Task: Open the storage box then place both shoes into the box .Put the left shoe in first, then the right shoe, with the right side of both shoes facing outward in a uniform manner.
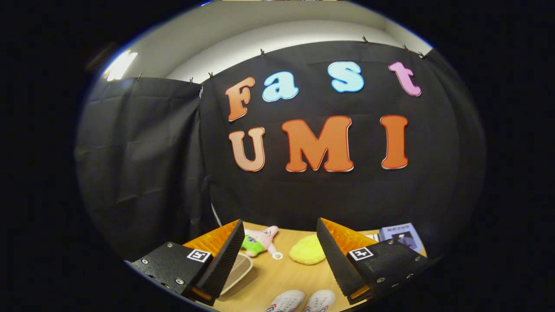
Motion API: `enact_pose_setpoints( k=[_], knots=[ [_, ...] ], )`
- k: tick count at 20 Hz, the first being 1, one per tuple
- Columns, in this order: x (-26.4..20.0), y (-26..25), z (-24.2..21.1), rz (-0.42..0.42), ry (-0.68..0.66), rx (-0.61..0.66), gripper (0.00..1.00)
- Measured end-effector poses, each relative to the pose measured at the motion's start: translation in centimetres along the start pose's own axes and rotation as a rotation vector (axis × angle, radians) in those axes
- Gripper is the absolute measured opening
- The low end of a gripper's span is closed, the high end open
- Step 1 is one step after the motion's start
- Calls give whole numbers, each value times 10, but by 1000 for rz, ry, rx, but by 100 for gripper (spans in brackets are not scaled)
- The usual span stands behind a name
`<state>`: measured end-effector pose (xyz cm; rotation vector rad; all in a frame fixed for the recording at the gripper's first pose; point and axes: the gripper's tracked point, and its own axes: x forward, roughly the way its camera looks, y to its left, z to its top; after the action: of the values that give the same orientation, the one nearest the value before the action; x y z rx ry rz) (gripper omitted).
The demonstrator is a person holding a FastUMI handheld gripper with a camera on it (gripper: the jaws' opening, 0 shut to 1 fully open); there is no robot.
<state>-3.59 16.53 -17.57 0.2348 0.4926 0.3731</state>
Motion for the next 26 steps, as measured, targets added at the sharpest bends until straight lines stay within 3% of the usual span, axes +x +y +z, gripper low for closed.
enact_pose_setpoints(
  k=[7, 14, 26],
  knots=[
    [37, 53, -121, 160, 324, 174, 99],
    [36, 105, -229, 296, 612, 491, 98],
    [57, 151, -283, 380, 733, 652, 98]
  ],
)
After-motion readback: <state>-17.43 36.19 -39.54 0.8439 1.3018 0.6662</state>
